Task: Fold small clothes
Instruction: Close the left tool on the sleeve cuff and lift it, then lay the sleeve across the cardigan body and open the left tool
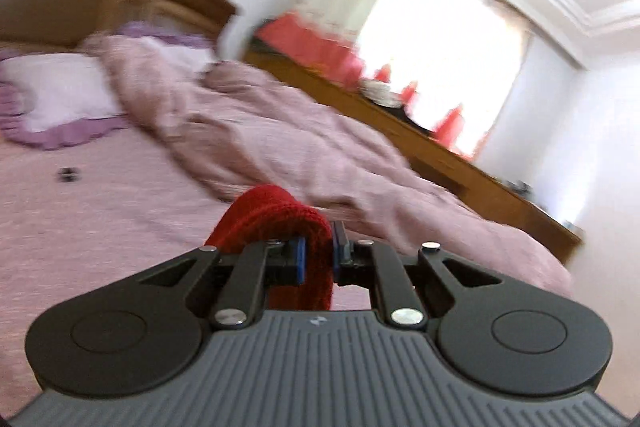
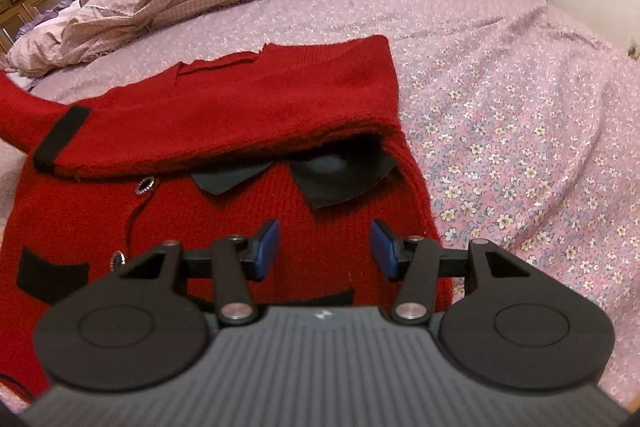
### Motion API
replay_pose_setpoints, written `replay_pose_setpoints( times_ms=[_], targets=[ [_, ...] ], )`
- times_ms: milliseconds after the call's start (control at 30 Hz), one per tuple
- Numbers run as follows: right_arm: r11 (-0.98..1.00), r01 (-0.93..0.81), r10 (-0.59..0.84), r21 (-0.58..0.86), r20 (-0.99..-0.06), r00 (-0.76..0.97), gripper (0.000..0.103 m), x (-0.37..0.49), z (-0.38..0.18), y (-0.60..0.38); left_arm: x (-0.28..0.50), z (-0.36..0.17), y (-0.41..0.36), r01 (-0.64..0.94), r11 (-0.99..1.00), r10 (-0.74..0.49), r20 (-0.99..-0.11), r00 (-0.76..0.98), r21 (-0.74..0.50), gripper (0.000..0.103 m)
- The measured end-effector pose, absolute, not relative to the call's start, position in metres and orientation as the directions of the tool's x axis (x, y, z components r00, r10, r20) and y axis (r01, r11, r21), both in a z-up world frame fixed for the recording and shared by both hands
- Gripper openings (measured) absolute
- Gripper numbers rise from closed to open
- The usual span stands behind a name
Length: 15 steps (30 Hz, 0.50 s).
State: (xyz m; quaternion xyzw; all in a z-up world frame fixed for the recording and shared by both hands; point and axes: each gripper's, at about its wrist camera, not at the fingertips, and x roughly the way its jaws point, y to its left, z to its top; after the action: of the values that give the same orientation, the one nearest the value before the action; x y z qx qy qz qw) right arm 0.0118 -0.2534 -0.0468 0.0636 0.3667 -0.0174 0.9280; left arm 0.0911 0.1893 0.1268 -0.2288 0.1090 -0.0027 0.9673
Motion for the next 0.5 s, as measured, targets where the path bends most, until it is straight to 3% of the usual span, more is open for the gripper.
replay_pose_setpoints(
  times_ms=[133,333,500],
  targets=[
    [0.990,0.094,0.004,0.106,-0.680,0.734,0.052,0.010,-0.045,-0.256,0.101,0.122,0.136,0.065,0.896,-0.180,-0.226,0.957,-0.438,0.014],
    [0.988,0.112,-0.011,0.105,-0.677,0.735,0.052,0.005,-0.044,-0.261,0.112,0.085,0.052,0.183,0.919,-0.311,-0.360,0.879,-0.348,0.014],
    [0.985,0.132,-0.019,0.113,-0.684,0.730,0.052,0.003,-0.047,-0.266,0.124,0.040,-0.007,0.257,0.942,-0.334,-0.511,0.792,-0.217,0.014]
  ],
)
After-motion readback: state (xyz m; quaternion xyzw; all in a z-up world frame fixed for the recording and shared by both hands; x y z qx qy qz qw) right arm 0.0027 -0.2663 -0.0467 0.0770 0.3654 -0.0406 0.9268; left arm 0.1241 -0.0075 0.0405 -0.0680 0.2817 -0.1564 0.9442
